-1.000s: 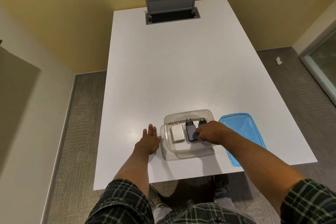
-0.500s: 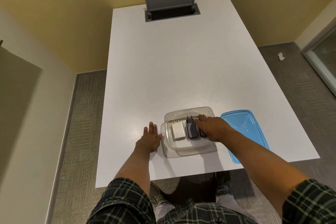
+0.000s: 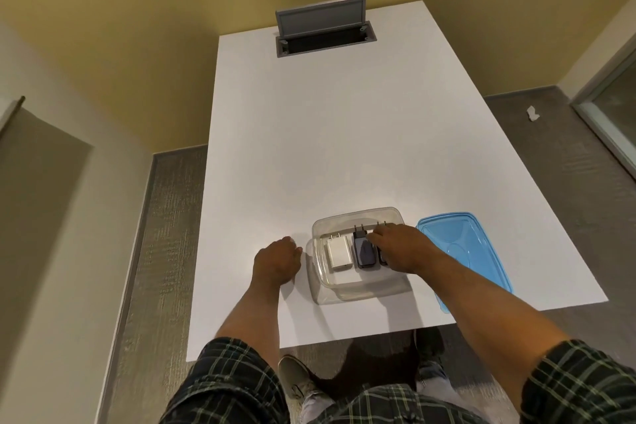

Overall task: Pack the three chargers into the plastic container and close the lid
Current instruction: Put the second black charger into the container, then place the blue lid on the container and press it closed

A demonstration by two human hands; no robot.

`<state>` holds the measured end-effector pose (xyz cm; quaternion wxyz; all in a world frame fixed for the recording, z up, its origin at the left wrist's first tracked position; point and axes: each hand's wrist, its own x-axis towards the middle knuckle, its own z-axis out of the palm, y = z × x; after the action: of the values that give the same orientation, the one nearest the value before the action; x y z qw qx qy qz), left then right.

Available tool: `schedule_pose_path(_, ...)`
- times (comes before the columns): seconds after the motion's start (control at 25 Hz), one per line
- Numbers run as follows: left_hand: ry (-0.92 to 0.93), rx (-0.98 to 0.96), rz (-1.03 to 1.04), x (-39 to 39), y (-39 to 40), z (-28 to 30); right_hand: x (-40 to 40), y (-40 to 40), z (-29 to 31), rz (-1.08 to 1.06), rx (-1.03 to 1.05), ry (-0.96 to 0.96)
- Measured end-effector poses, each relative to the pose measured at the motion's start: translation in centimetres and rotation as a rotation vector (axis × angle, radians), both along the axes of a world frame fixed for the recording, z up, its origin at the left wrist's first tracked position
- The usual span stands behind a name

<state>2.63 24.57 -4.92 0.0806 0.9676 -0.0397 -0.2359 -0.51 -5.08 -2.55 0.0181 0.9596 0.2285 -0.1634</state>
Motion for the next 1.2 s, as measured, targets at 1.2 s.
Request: schedule_pose_path(1.2,0.215,0.133,-0.92,-8.0,-29.2,1.4,-9.7,-16.1,-1.1,-1.218,0.108,0.244)
